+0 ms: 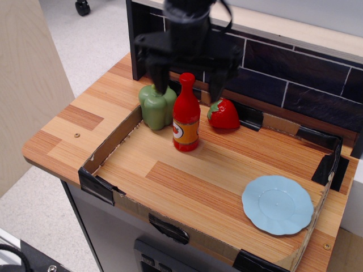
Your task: Topple hot sauce bottle
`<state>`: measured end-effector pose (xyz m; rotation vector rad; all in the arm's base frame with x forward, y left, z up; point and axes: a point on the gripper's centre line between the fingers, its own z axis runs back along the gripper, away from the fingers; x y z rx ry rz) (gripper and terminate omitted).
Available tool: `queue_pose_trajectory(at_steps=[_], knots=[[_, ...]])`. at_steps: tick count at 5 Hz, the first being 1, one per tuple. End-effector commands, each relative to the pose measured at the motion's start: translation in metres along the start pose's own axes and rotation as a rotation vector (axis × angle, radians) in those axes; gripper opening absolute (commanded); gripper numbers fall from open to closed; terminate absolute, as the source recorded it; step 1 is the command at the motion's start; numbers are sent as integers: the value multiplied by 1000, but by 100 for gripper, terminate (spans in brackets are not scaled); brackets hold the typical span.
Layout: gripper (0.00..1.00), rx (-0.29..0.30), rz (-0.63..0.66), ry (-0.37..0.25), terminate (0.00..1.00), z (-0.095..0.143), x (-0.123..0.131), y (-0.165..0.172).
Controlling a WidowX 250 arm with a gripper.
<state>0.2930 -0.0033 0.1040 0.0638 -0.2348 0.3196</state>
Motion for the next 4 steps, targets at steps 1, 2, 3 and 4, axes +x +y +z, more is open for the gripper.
queue_pose_trajectory(at_steps=[1,2,3,4], knots=[[100,-14,66,36,0,3,23,-5],[100,22,107,47,0,0,26,-6],[100,55,121,74,0,-3,24,-4],[100,104,154,84,0,-8,22,-6]])
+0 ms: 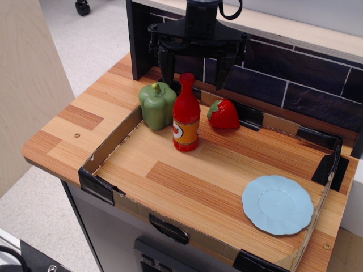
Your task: Topple hot sauce bottle
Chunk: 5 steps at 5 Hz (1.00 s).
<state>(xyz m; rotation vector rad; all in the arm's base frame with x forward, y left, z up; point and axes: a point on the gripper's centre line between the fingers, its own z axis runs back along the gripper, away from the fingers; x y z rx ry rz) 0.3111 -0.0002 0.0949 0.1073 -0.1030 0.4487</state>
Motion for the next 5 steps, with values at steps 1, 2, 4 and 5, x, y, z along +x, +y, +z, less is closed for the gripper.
queue_pose_trajectory(at_steps=[1,2,4,5], knots=[[0,11,19,-4,0,4,3,-5],[0,13,3,-18,0,3,-2,-7],[0,13,-39,246,0,19,-28,-6],[0,16,-26,424,0,19,-44,-13]])
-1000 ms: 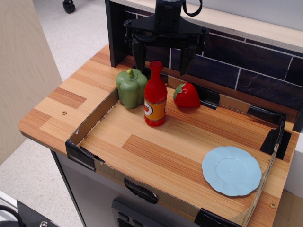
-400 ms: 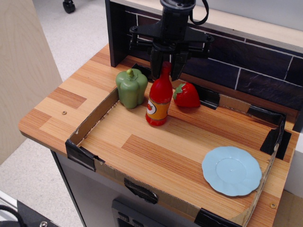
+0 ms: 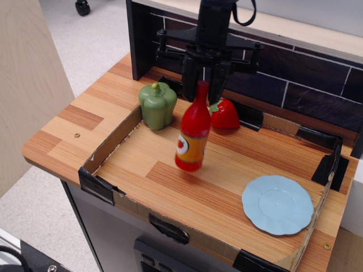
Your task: Topple hot sauce bottle
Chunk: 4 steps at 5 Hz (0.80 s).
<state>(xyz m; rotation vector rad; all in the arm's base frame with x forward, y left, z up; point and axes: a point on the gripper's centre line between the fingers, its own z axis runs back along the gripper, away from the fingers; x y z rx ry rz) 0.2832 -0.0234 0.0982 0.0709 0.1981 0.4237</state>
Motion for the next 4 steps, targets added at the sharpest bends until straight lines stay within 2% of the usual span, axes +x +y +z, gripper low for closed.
queue_pose_trajectory(at_steps=[1,2,3,4], knots=[[0,-21,3,191,0,-4,-28,-15],[0,40,-27,119,0,-25,-28,-21],[0,27,-72,110,0,-40,-21,-22],[0,6,-86,-54,0,-49,-5,-18]])
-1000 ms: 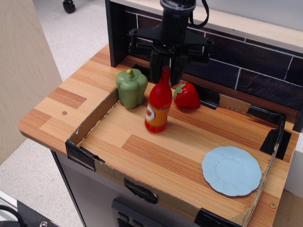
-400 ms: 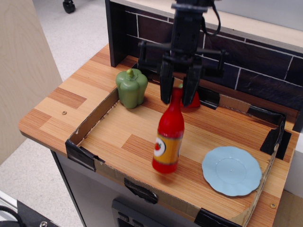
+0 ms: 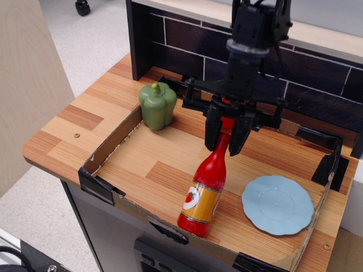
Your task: Topple hot sauce bottle
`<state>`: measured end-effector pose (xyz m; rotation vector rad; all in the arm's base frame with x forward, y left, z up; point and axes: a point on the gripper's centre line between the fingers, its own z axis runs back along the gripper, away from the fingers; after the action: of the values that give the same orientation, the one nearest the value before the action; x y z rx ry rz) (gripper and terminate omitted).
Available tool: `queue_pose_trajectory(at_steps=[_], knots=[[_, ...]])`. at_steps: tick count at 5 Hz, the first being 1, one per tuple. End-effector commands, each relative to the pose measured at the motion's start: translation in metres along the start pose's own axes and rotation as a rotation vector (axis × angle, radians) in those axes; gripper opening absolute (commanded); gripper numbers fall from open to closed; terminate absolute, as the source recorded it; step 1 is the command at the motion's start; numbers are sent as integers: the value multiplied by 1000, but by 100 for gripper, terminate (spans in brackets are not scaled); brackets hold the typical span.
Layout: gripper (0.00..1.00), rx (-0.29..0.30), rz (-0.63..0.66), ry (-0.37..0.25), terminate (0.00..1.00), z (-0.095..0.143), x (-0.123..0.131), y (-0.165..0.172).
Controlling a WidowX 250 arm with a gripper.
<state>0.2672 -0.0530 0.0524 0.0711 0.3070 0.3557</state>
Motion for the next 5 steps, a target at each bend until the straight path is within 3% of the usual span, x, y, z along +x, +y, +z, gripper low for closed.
queue_pose_trajectory(at_steps=[1,2,3,4,5], knots=[[0,5,-48,-374,0,-6,27,16],[0,-56,-154,-475,0,-19,36,23],[0,-119,-184,-492,0,-19,36,23],[100,-108,-193,-482,0,-23,40,21],[100,-156,-203,-440,0,-14,36,21]])
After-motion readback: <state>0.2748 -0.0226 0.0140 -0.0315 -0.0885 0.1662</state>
